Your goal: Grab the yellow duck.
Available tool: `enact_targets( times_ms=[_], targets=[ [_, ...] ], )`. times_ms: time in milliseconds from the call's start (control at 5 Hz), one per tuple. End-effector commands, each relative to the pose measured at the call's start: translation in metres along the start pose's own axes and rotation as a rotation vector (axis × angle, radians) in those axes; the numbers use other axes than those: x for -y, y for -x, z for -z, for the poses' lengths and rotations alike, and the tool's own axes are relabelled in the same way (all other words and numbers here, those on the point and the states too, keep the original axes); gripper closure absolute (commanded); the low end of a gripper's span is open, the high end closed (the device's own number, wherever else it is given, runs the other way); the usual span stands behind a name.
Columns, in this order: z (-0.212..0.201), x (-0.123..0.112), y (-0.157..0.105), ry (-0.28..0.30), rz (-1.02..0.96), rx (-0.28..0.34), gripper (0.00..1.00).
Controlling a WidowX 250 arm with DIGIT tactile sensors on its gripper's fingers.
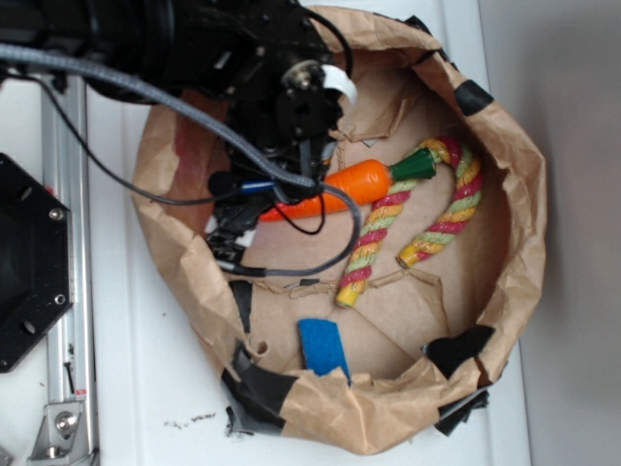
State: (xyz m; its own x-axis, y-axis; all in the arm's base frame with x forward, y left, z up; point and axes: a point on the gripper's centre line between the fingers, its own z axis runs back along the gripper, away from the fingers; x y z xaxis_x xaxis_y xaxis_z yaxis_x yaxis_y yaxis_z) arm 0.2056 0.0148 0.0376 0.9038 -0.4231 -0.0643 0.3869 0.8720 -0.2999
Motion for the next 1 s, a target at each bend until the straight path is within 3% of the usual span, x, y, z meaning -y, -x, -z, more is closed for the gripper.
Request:
enact_targets(
  times_ms=[0, 200, 400, 600, 800],
  targets=[
    [-0.064, 0.04, -0.034, -0.07, 0.041, 0.2, 1.0],
    [-0.077, 0.057, -0.058, -0.06, -0.003, 0.226, 1.0],
    [-0.081, 0.061, -0.066, -0.041, -0.126, 0.265, 1.0],
    [-0.082, 0.055, -0.063, -0.09, -0.17, 0.279, 1.0],
    [-0.082, 0.043, -0.059, -0.091, -0.221, 0.276, 1.0]
  ],
)
